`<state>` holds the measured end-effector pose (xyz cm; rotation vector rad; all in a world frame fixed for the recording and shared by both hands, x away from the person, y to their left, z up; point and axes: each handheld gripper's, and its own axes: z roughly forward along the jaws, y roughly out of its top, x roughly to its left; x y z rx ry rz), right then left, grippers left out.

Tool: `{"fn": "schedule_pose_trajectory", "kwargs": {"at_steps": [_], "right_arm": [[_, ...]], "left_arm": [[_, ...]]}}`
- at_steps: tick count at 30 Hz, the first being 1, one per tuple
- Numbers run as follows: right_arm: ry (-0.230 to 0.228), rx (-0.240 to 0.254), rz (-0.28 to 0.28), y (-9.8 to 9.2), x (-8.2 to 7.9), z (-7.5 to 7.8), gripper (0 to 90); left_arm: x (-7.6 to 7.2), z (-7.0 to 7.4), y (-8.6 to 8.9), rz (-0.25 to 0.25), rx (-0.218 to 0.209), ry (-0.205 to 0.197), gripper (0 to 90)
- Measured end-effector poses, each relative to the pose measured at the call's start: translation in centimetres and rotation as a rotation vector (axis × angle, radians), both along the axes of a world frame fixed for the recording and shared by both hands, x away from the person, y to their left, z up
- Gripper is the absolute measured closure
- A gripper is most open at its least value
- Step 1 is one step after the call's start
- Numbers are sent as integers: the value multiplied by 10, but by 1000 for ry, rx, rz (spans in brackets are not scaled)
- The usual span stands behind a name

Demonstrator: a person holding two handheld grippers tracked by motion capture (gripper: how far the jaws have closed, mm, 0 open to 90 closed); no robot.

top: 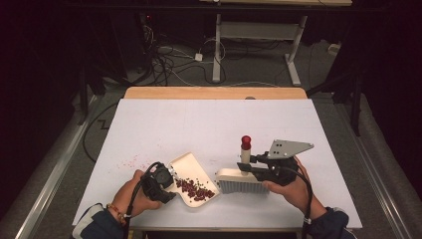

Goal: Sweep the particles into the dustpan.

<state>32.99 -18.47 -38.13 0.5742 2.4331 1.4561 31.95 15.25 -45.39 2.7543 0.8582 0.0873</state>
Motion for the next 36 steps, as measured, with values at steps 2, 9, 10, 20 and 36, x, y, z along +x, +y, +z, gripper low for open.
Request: {"fn": "schedule_pose_trajectory", "kwargs": {"at_steps": [2,9,10,20,36], "right_arm": [[-18,-1,-9,6,4,0,708],[-43,30,-19,25,14,-3,708],[-46,36,-20,26,15,-3,708],[-102,143,-139,13,3,13,706],[-343,128,-312,83,62,-32,707]], "left_arm": [[0,0,-1,-1,2,0,641],[0,0,-2,0,-1,-1,641],[0,0,-1,1,-1,0,641],[0,0,-1,5,-5,6,641],[6,-1,20,76,-25,24,641]]}}
